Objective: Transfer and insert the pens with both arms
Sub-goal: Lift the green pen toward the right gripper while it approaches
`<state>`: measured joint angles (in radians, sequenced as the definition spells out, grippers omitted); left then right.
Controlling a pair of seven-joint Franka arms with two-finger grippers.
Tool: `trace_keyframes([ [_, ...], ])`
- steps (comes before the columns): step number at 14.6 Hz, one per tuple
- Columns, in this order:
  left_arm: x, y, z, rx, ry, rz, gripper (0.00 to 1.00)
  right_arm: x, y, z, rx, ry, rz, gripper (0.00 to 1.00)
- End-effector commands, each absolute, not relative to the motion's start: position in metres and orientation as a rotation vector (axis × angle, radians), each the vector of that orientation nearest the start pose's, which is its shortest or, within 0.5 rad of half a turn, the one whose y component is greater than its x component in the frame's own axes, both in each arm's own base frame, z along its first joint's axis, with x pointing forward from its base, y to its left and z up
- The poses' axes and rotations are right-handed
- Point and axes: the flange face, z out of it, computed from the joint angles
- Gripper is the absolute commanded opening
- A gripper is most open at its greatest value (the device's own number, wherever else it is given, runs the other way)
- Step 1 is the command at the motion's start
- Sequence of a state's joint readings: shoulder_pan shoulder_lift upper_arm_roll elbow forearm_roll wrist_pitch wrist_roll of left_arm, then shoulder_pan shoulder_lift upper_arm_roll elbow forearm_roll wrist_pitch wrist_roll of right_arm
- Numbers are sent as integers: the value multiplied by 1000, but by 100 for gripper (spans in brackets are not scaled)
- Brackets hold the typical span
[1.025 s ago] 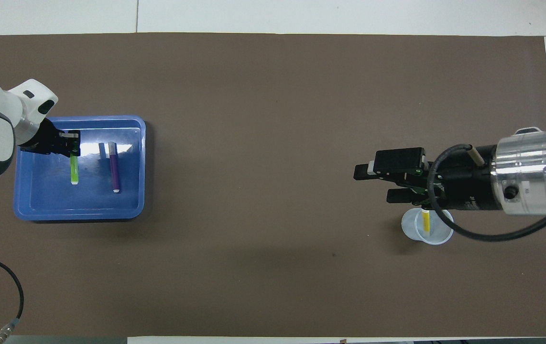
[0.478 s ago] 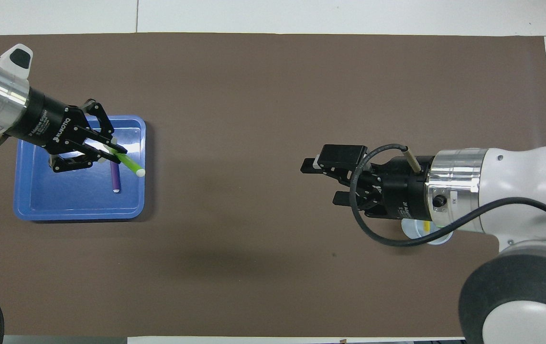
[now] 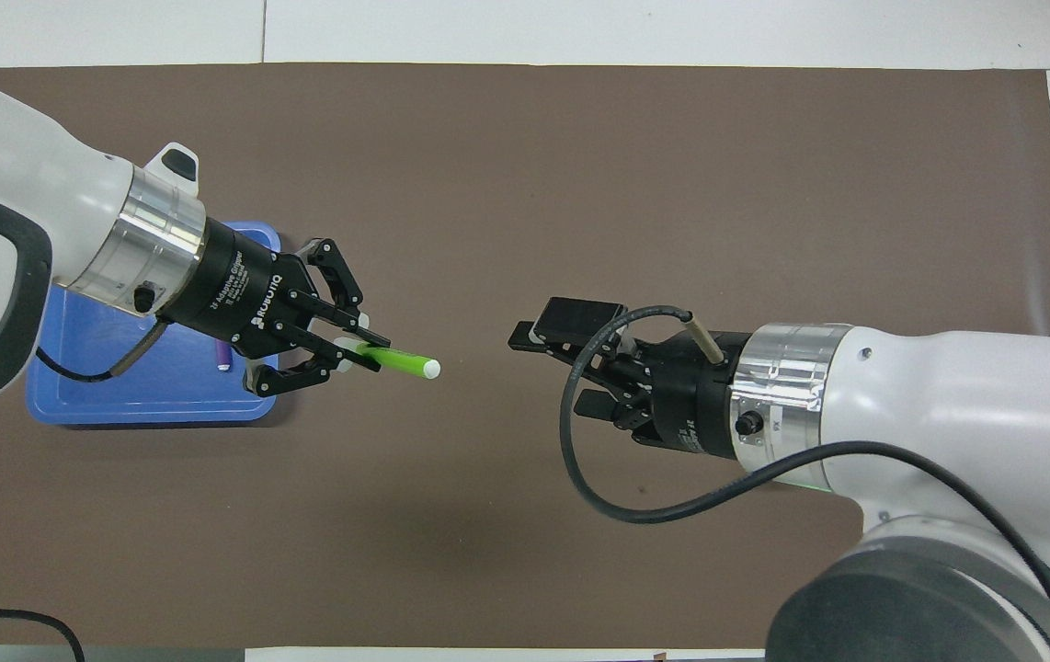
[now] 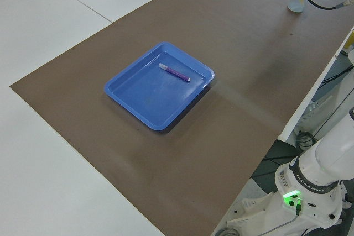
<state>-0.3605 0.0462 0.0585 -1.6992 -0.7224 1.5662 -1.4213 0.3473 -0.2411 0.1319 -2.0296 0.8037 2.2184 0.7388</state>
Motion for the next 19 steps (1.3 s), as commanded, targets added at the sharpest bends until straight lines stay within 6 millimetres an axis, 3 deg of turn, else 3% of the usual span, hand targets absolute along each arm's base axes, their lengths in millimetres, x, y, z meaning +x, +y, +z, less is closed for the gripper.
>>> trace_keyframes([
  [1,484,-251,565,-2655,-2002,1156,0,450,271,597,-2225,702,59,100],
  [4,470,-266,565,-2592,-2113,1208,0,446,287,597,-2219,691,47,100],
  [6,468,-266,563,-2550,-2141,1250,0,440,293,595,-2253,645,45,94],
  [8,466,-268,567,-2532,-2161,1270,0,442,292,594,-2284,620,15,85],
  [13,459,-266,571,-2535,-2177,1273,0,442,293,595,-2286,614,10,73],
  [15,457,-272,572,-2536,-2189,1272,0,442,293,595,-2287,615,11,62],
  [19,458,-272,570,-2524,-2224,1260,0,442,294,595,-2292,611,11,55],
])
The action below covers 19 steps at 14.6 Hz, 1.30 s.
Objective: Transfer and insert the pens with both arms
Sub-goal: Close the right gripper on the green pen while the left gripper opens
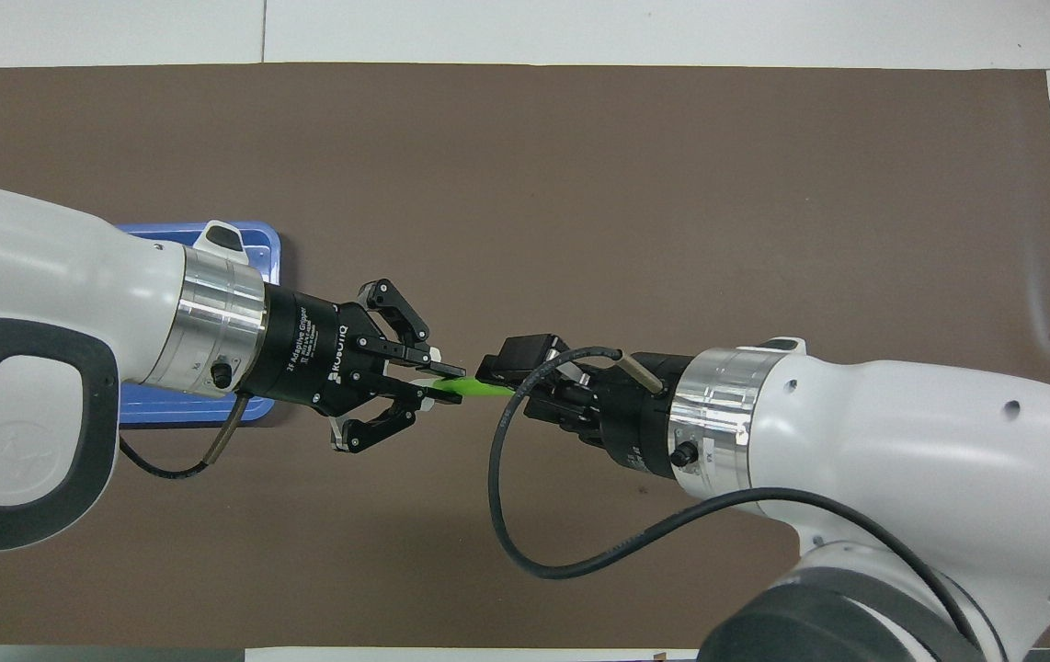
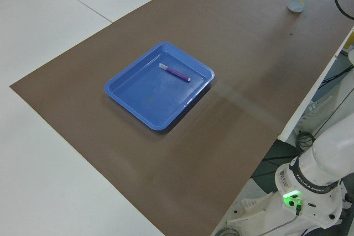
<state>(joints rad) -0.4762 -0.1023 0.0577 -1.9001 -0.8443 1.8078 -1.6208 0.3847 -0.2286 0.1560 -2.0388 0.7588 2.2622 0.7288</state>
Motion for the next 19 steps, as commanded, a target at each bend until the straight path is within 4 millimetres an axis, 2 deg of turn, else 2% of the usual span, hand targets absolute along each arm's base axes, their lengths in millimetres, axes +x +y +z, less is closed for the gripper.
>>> trace_keyframes([
  [1,456,-275,570,-2528,-2221,1258,0,441,293,596,-2294,609,11,54],
  [2,455,-275,570,-2528,-2221,1258,0,441,294,595,-2296,607,11,54],
  [4,455,-274,569,-2524,-2225,1260,0,440,294,595,-2298,605,12,46],
  [11,456,-275,569,-2510,-2252,1262,0,442,292,594,-2305,594,7,5],
  [16,454,-280,569,-2525,-2255,1250,0,443,289,592,-2313,595,19,3],
  [17,456,-279,570,-2519,-2269,1253,99,443,289,592,-2316,584,15,3],
  [19,454,-277,575,-2530,-2268,1255,100,442,289,591,-2325,572,27,3],
])
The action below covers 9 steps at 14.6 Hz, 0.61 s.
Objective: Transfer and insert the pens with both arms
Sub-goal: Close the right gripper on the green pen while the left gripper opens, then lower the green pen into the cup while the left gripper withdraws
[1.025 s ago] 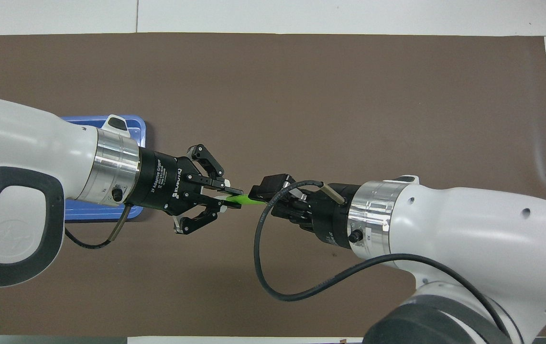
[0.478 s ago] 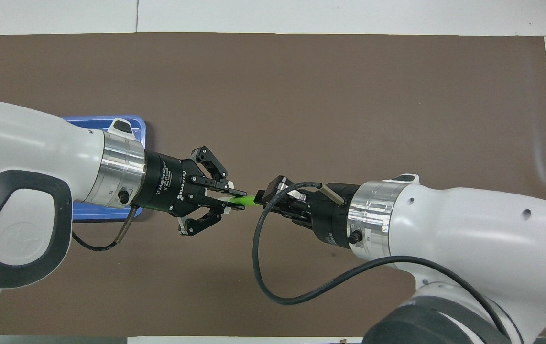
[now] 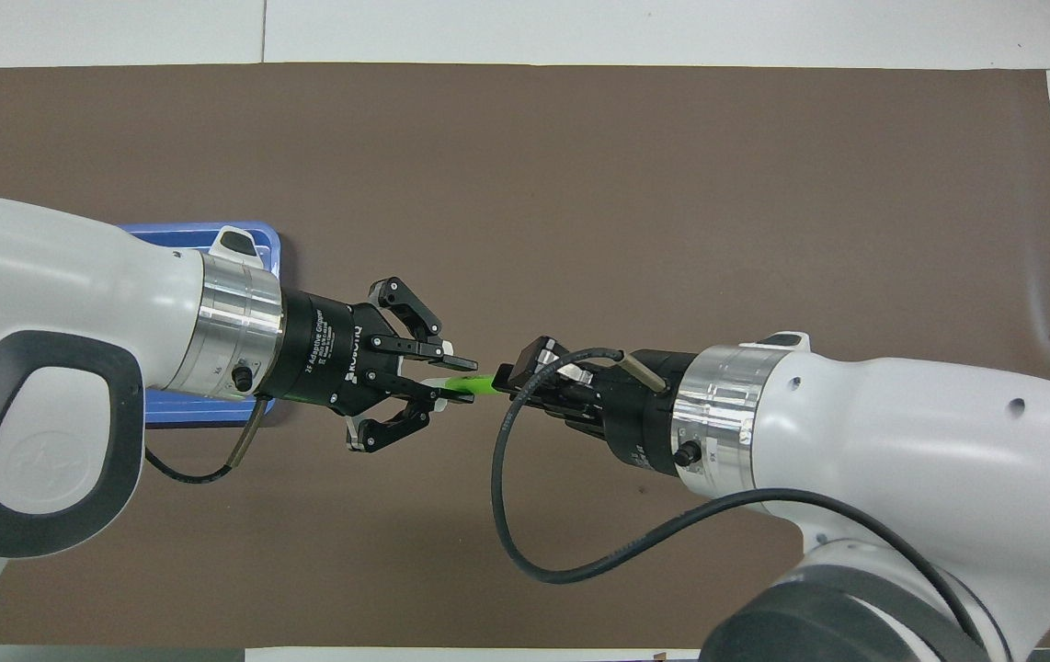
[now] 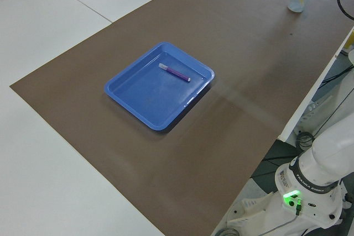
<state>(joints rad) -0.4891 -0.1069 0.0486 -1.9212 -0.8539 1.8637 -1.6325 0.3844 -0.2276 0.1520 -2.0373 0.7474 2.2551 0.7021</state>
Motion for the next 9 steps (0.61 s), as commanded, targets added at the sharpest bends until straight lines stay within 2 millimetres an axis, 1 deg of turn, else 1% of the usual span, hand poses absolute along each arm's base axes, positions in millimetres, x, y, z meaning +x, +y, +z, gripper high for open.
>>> trace_keyframes([
  [1,453,-276,575,-2532,-2261,1256,100,442,288,592,-2328,567,35,3],
  [2,455,-272,575,-2545,-2252,1245,100,443,285,592,-2345,542,48,3],
  [3,456,-270,576,-2586,-2230,1221,100,447,275,592,-2384,480,45,3],
  [5,458,-261,573,-2757,-2089,1088,100,452,252,599,-2472,352,56,3],
  [6,462,-252,571,-2799,-2049,1018,100,457,235,604,-2513,320,65,2],
  [8,467,-238,565,-2833,-2007,919,100,464,199,617,-2644,205,47,3],
  [9,473,-224,564,-2838,-2015,871,100,468,177,617,-2718,120,53,3],
])
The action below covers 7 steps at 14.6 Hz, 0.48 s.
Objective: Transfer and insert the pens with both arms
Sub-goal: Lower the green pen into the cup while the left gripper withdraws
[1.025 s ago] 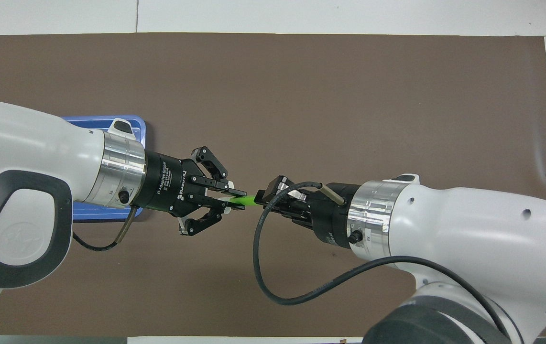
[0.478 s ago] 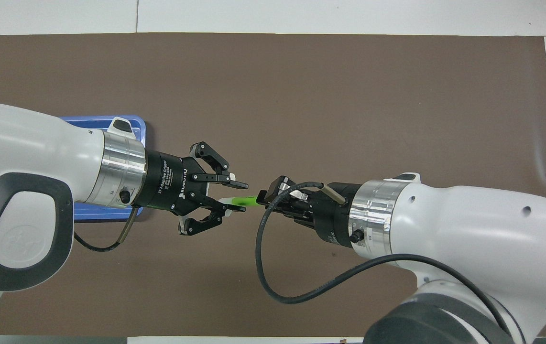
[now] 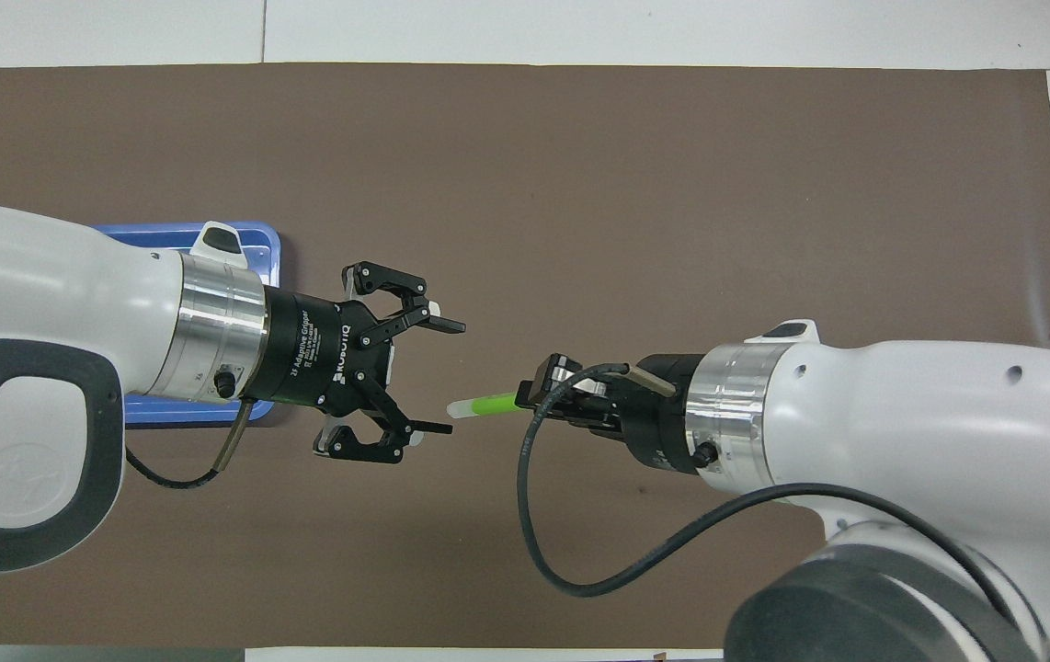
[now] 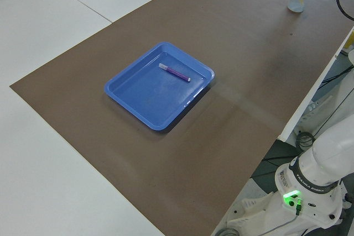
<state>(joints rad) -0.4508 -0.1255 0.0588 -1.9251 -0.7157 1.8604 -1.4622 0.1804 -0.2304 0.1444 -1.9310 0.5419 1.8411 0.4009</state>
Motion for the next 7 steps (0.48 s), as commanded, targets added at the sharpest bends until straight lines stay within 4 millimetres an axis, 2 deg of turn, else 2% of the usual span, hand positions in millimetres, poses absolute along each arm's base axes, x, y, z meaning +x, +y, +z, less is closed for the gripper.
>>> trace_keyframes([
  [1,477,-216,563,-2869,-1991,830,100,472,156,612,-2768,35,49,3],
  [3,483,-197,557,-3010,-1801,675,100,472,115,587,-2877,-227,63,3],
  [5,492,-167,552,-3150,-1623,586,100,473,97,569,-3016,-541,76,3],
  [6,497,-150,550,-3202,-1532,528,100,473,91,558,-3049,-655,100,3],
  [7,500,-135,546,-3230,-1391,425,100,473,83,546,-3044,-689,117,3],
])
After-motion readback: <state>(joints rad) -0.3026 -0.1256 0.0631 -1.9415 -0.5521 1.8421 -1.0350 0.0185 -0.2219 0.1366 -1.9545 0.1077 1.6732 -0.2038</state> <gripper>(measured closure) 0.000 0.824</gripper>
